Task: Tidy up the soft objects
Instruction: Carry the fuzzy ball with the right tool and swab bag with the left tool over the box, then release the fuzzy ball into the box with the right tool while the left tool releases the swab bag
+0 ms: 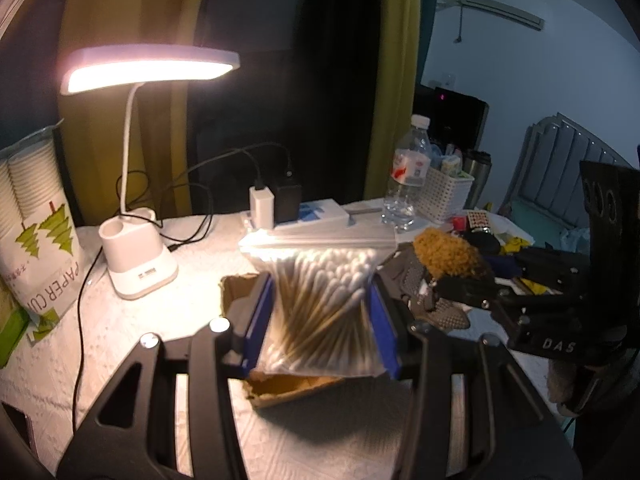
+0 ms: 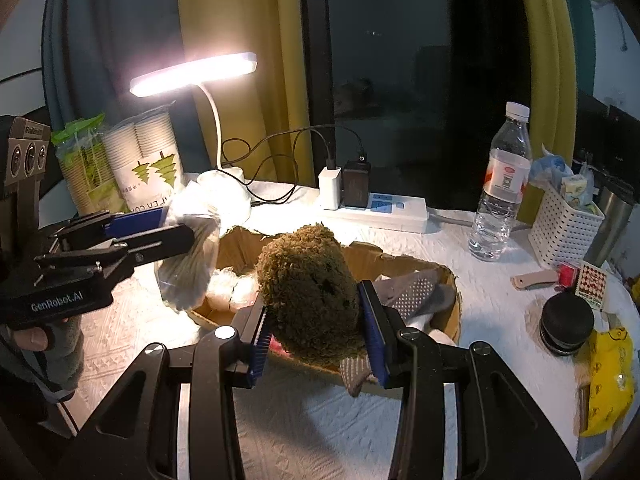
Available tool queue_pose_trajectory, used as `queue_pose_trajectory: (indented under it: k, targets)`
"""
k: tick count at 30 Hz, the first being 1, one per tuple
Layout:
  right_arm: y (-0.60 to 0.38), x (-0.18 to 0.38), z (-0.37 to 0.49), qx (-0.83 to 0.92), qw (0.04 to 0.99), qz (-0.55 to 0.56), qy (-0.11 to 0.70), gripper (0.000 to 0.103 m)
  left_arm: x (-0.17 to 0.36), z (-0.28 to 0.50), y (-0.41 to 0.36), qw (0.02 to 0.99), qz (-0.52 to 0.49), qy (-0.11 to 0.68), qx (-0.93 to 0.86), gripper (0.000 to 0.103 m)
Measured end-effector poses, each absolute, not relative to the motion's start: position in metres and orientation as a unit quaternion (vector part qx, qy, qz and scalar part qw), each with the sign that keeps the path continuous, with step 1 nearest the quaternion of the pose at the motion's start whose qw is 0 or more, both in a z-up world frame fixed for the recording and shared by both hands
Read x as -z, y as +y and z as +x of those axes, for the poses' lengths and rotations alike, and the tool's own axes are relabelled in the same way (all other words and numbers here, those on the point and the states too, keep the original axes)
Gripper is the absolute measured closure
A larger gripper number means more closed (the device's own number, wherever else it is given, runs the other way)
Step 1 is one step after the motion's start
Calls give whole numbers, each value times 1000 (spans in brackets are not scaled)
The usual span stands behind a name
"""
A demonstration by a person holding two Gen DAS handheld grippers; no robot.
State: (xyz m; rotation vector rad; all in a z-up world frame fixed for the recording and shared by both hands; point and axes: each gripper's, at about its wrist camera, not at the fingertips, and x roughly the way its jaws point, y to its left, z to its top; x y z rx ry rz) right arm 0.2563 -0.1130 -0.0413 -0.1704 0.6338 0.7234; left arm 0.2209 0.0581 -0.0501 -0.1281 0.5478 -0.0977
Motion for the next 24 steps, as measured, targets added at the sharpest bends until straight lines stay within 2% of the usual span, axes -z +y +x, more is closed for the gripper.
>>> queue_pose_trajectory:
  k: [18, 24]
  targets:
    - [-84, 60, 301, -365, 871, -70, 321, 60, 91, 266, 62, 945, -72, 317, 36, 55]
    - [-73, 69, 311, -371, 865, -67, 330, 60, 98, 272, 63, 941, -78, 329, 33, 51]
